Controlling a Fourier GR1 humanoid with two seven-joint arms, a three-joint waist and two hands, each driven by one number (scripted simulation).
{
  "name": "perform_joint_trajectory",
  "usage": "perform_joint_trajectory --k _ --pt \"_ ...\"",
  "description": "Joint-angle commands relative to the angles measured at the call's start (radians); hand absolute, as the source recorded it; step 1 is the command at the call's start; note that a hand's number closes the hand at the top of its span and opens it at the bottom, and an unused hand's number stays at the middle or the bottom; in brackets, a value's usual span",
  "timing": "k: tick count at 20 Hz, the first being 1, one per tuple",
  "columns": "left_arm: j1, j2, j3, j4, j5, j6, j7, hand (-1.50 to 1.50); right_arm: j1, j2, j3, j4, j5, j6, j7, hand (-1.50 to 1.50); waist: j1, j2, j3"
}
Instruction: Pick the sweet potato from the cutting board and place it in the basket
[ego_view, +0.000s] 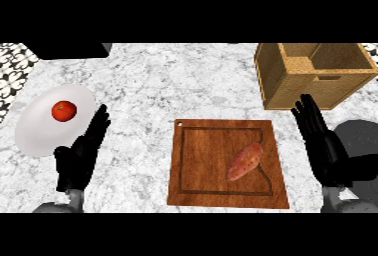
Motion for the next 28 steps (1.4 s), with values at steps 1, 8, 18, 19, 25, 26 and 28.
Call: perform_joint_trajectory --k 1,8,18,19,25,26,28 --pt "0.008 -0.003 -0.007 0.016 -0.010 -0.006 0.028 0.00 -0.053 0.059 -0.023 0.002 -0.007 -0.037 -0.012 1.50 0.014 0.013 -0.037" --pt "0.122 0.037 0.046 0.199 0.105 -0.113 0.100 0.00 -0.307 0.128 0.108 0.023 0.168 -0.120 -0.044 1.50 0.056 0.019 -0.041" --pt "0.143 0.058 0.084 0.199 0.117 -0.111 0.111 0.00 -0.459 0.126 0.257 0.302 0.649 -0.455 0.379 -1.50 0.007 -0.002 -0.049" --pt "0.149 0.049 0.074 0.181 0.109 -0.100 0.110 0.00 -0.473 0.080 0.257 0.332 0.691 -0.438 0.433 -1.50 0.003 -0.006 -0.051" --pt "0.200 0.060 0.099 0.184 0.124 -0.103 0.095 0.00 -0.574 -0.124 0.298 0.253 0.788 -0.159 0.756 -1.50 -0.046 -0.029 -0.052" --pt "0.212 0.047 0.099 0.189 0.125 -0.094 0.088 0.00 -0.590 -0.144 0.308 0.208 0.782 -0.102 0.801 -1.50 -0.050 -0.029 -0.051" --pt "0.207 0.062 0.104 0.187 0.121 -0.096 0.097 0.00 -0.669 -0.174 0.306 0.156 0.765 0.017 0.913 -1.50 -0.048 -0.029 -0.050"
